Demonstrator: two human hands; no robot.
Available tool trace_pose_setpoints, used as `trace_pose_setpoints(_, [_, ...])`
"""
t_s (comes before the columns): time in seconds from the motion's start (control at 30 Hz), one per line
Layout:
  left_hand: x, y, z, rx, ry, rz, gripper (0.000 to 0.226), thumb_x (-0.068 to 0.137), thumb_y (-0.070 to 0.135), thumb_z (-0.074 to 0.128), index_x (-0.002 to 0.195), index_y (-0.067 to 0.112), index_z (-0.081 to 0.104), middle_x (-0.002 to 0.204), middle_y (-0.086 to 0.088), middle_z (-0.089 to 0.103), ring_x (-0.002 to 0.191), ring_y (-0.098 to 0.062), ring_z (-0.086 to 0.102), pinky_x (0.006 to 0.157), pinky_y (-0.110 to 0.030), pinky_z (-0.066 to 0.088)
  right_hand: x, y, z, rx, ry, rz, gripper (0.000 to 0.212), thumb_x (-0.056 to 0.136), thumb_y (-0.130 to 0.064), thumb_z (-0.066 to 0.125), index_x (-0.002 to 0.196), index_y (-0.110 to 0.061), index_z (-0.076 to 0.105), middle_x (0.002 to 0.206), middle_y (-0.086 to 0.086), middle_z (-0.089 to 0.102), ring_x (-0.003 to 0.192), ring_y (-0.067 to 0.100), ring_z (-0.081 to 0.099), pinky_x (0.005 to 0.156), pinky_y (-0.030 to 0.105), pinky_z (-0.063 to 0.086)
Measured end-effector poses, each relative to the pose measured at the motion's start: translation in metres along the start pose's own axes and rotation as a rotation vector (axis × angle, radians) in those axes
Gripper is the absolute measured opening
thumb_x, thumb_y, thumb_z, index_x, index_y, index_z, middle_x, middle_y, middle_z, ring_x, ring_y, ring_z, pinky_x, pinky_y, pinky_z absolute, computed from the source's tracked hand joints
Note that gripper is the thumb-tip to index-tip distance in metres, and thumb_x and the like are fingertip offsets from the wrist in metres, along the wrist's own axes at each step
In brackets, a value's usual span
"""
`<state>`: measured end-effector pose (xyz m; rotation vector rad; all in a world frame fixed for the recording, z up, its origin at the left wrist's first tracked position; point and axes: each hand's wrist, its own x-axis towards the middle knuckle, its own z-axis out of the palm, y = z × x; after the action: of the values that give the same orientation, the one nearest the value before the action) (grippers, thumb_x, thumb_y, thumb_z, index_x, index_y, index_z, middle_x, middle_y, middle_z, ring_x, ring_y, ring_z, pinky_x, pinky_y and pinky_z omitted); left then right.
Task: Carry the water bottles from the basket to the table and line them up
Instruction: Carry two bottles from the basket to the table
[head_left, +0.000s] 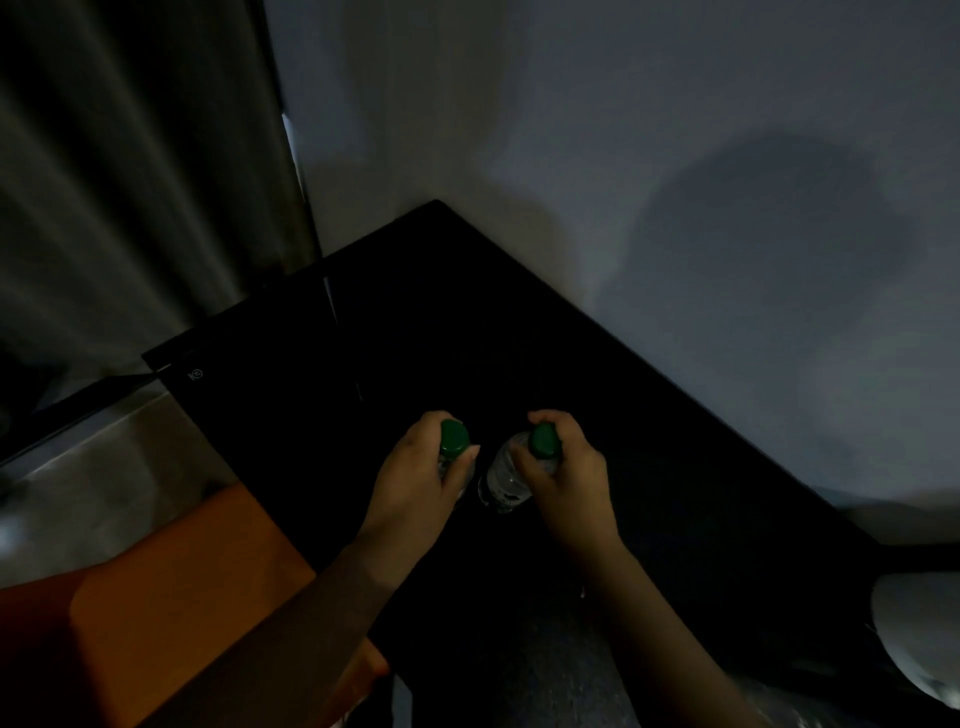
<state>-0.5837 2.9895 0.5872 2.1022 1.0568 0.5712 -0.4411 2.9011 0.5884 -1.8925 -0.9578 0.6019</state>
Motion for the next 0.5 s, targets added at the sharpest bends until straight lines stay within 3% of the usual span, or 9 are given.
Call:
trace_pose_setpoints(0.1, [0.001, -0.001, -0.002, -0.011, -0.023, -0.018, 0.03, 0.092, 0.035, 0.053, 0.115, 0.016, 0.051, 0.102, -0.003, 0.059, 0.091, -0.017, 0.06, 0.078, -0.036, 0.051, -0.004, -0.005, -0.01, -0.009, -0.038, 0.098, 0.058, 0.084, -0.023, 0.069, 0.136, -0.026, 0.041, 0.116, -0.023, 0.052, 0.104, -0.01, 0.054, 0.085, 0.01, 0.046])
trace_pose_setpoints(0.17, [0.003, 0.001, -0.003, -0.049, -0.039, -0.051, 0.028, 0.092, 0.032, 0.056, 0.113, 0.015, 0.052, 0.101, -0.003, 0.059, 0.09, -0.017, 0.059, 0.078, -0.036, 0.051, -0.009, -0.005, -0.021, -0.164, -0.038, 0.115, 0.066, 0.083, -0.03, 0.069, 0.141, -0.025, 0.038, 0.13, -0.017, 0.045, 0.118, -0.002, 0.046, 0.094, 0.016, 0.04])
trace_pose_setpoints(0.3, [0.005, 0.005, -0.008, -0.089, -0.098, -0.079, 0.019, 0.091, 0.027, 0.058, 0.102, 0.013, 0.052, 0.091, -0.004, 0.057, 0.08, -0.016, 0.057, 0.068, -0.027, 0.044, -0.03, -0.004, -0.041, -0.541, -0.099, 0.128, 0.059, 0.084, -0.033, 0.068, 0.136, -0.017, 0.044, 0.134, 0.003, 0.049, 0.116, 0.016, 0.052, 0.087, 0.018, 0.04])
trace_pose_setpoints(0.43, [0.015, 0.005, -0.017, -0.02, -0.212, -0.047, 0.017, 0.09, 0.022, 0.058, 0.089, 0.007, 0.05, 0.08, -0.004, 0.049, 0.069, -0.018, 0.05, 0.062, -0.027, 0.036, -0.053, -0.005, -0.048, -0.657, -0.143, 0.189, 0.052, 0.085, -0.031, 0.067, 0.132, -0.02, 0.048, 0.127, 0.003, 0.052, 0.104, 0.014, 0.057, 0.08, 0.017, 0.044])
trace_pose_setpoints(0.5, [0.024, 0.01, -0.023, 0.059, -0.302, -0.022, 0.018, 0.09, 0.022, 0.059, 0.095, 0.006, 0.053, 0.089, -0.007, 0.053, 0.077, -0.021, 0.053, 0.066, -0.03, 0.042, -0.063, -0.008, -0.05, -0.674, -0.143, 0.234, 0.049, 0.084, -0.03, 0.067, 0.129, -0.019, 0.051, 0.125, 0.003, 0.054, 0.104, 0.015, 0.058, 0.083, 0.022, 0.047])
